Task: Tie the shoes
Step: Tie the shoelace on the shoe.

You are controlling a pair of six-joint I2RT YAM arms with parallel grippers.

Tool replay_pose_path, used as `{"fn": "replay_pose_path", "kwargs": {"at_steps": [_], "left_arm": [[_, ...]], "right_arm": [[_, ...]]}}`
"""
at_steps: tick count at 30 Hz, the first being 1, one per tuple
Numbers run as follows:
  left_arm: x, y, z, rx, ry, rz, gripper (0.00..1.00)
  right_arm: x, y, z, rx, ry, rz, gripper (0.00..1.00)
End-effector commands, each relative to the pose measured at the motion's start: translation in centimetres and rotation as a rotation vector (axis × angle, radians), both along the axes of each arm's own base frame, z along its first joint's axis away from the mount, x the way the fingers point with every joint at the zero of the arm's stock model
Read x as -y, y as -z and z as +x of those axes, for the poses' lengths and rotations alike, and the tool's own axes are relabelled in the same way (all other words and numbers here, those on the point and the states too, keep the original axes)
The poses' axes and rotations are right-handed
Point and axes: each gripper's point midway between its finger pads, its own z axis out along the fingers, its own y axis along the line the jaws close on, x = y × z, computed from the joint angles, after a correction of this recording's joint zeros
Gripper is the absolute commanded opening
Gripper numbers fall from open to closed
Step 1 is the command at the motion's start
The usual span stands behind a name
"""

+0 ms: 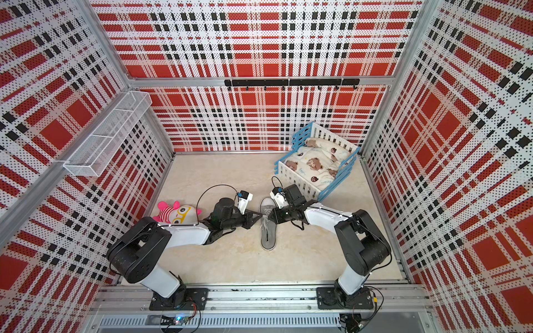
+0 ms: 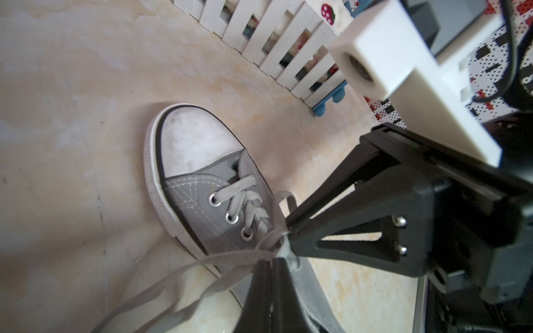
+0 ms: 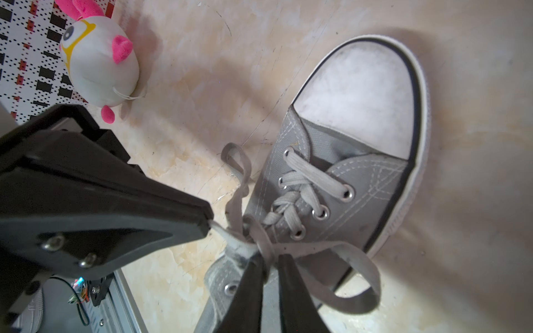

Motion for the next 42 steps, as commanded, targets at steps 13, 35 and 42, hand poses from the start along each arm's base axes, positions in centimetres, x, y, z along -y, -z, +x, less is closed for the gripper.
{"fn": "replay_pose_path", "kwargs": {"at_steps": [13, 35, 42], "left_arm": [[-4.2, -2.4, -0.8, 0.042, -0.064, -0.064, 0.00], [-6.6, 0.4, -2.1, 0.019, -0.156, 0.009, 0.39], [-3.8, 1.0, -4.7, 0.097, -0.055, 0.082, 0.44]], "right_arm": [[0.5, 1.1, 0.4, -0.008, 0.035, -0.052, 0.15], [0.5, 0.3, 0.7, 0.009, 0.038, -0.050, 0.14], [0.5, 0.4, 0.7, 0.008, 0.036, -0.052, 0.14]]}}
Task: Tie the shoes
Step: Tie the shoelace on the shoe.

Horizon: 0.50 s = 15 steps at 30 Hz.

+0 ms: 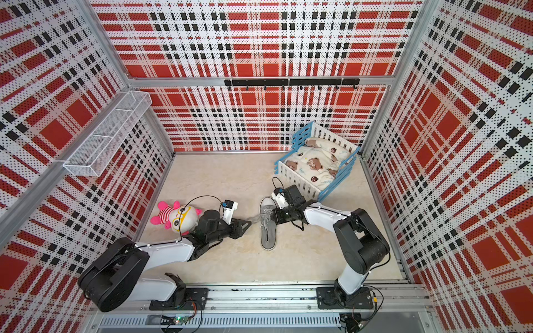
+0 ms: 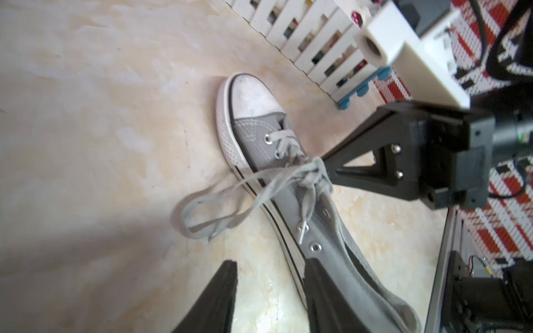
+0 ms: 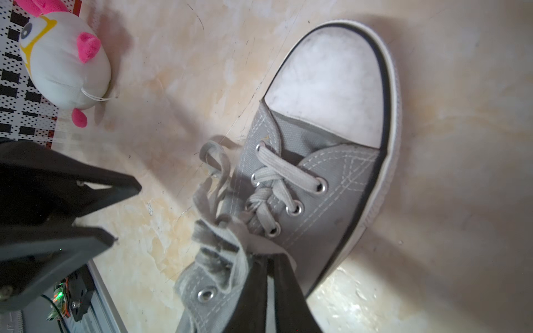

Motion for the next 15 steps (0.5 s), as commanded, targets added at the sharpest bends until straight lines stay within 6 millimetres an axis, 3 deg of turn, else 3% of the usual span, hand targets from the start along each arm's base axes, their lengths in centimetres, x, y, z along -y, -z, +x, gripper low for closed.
{"fn": "replay_pose_path", "kwargs": {"at_steps": [1, 5, 15], "left_arm": [[1.1, 0.0, -0.5, 0.064, 0.041, 0.042, 0.43], [2.4, 1.0, -0.2, 0.036, 0.082, 0.050, 0.36], [4.6, 1.3, 1.1, 0.040, 0.164, 0.054, 0.36]], "right_arm": [[-0.3, -0.7, 0.4, 0.020, -0.007, -0.001, 0.14], [-0.3, -0.7, 0.4, 0.020, -0.008, 0.001, 0.14], [-0.2, -0.8, 0.2, 0.023, -0.006, -0.003, 0.14]]}}
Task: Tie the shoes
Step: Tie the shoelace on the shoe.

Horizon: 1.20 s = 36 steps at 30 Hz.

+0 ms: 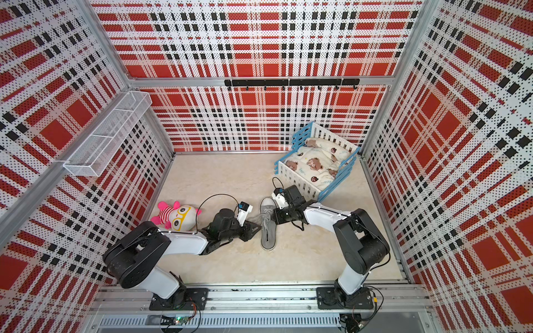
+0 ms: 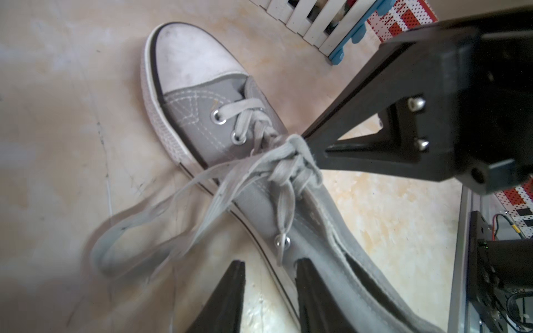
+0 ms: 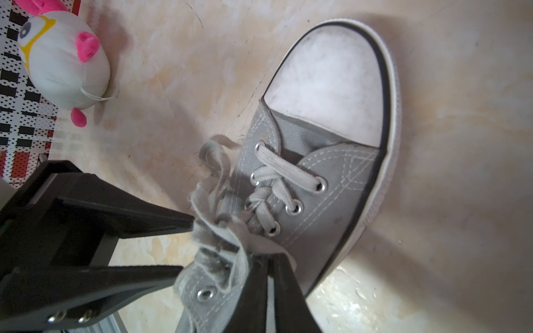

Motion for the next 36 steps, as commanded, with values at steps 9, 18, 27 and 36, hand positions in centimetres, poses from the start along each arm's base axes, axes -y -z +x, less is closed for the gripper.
{"fn": "replay_pose_path", "kwargs": {"at_steps": [9, 18, 27, 36], "left_arm": [[1.3, -0.5, 1.4, 0.030, 0.042, -0.019, 0.36], [1.8, 0.0, 1.6, 0.015, 0.057, -0.019, 0.18], [0.8, -0.5, 1.7, 0.009, 0.024, -0.034, 0.00], [-0.8, -0.9, 1.0, -0.004, -0.010, -0.050, 0.00]], "right_arm": [[-0.3, -0.9, 0.3, 0.027, -0.010, -0.003, 0.13], [0.0, -0.8, 0.2, 0.026, -0.004, -0.010, 0.13], [0.2, -0.7, 0.2, 0.028, 0.003, -0.018, 0.13], [0.5, -0.6, 0.4, 0.029, 0.010, -0.028, 0.13]]}}
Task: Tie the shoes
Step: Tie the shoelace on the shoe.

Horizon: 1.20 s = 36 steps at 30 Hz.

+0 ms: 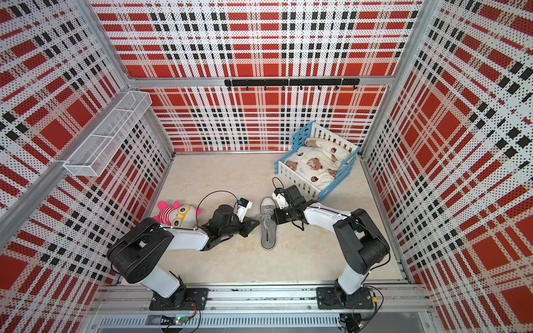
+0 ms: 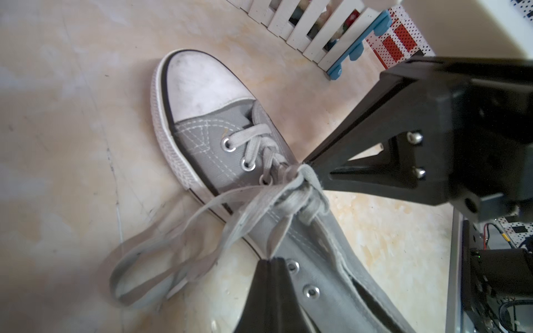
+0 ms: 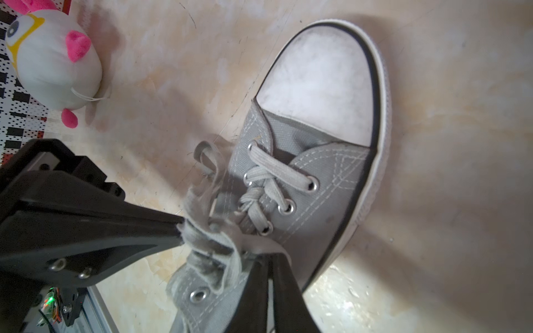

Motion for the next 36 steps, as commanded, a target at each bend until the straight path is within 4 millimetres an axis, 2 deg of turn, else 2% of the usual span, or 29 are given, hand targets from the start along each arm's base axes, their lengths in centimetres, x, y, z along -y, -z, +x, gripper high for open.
{"fn": "replay_pose_path", "kwargs": {"at_steps": [1, 9, 22, 31, 36], "left_arm": [[-0.5, -0.4, -0.6, -0.001, -0.002, -0.016, 0.00], [-1.9, 0.5, -1.6, -0.049, -0.041, -0.007, 0.00], [-4.4, 1.0, -2.6, -0.085, -0.106, -0.003, 0.00], [-5.1, 2.4, -4.2, -0.145, -0.104, 0.012, 0.00], [-4.8, 3.3, -5.1, -0.185, -0.088, 0.024, 0.00]], "right_arm": [[0.1, -0.8, 0.2, 0.022, -0.001, -0.008, 0.13], [0.2, -0.9, 0.3, 0.023, 0.002, -0.012, 0.13], [0.3, -0.8, 0.4, 0.022, 0.004, -0.014, 0.13], [0.3, -1.0, 0.4, 0.025, 0.004, -0.016, 0.13], [0.5, -1.2, 0.7, 0.031, 0.008, -0.016, 0.13]]}}
